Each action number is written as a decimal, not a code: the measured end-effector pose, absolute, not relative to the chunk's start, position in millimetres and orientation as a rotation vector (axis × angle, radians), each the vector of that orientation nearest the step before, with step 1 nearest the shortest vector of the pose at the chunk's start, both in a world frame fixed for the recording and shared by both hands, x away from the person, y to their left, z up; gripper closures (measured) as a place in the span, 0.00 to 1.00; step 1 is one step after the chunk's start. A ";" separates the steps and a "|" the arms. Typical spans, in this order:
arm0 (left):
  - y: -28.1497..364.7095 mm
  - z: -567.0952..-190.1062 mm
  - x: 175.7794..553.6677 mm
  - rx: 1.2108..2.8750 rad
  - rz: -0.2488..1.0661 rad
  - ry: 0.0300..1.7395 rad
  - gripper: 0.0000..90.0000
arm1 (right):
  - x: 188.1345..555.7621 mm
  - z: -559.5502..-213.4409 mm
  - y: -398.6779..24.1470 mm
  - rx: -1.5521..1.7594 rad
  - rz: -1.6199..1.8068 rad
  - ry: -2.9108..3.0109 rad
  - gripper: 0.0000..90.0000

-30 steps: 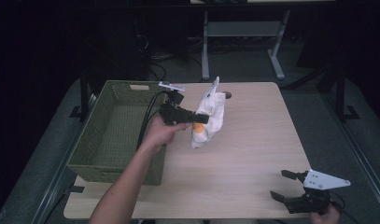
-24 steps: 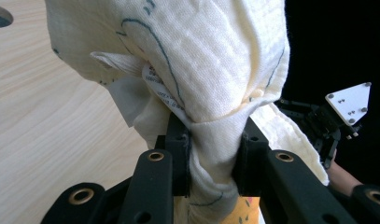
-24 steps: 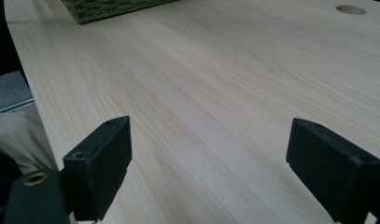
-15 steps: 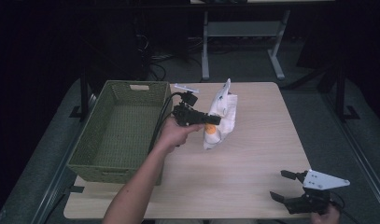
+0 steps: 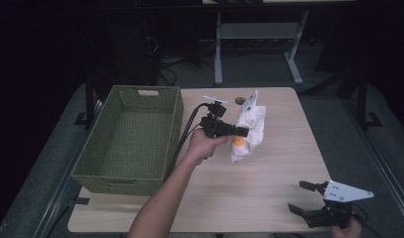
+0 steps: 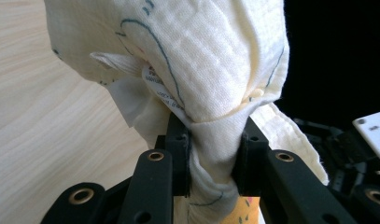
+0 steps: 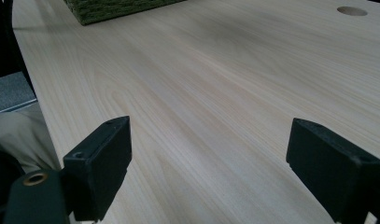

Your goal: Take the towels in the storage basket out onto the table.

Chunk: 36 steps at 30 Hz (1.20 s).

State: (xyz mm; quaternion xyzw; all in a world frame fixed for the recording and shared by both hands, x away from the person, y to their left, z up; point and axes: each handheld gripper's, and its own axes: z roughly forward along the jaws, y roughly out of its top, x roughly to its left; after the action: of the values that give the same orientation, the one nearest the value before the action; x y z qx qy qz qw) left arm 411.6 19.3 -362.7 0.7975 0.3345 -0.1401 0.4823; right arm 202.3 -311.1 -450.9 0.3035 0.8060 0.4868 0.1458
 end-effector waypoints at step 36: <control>7.8 -437.0 412.8 2.075 -0.236 1.049 0.76 | 202.4 -450.5 -309.0 0.864 1.392 2.327 0.15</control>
State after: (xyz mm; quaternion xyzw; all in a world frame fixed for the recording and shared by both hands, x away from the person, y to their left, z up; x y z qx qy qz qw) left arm 412.8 7.8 -437.0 0.8170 0.4131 -0.0928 0.3916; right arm 202.4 -309.0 -450.5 0.3004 0.8088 0.4836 0.1473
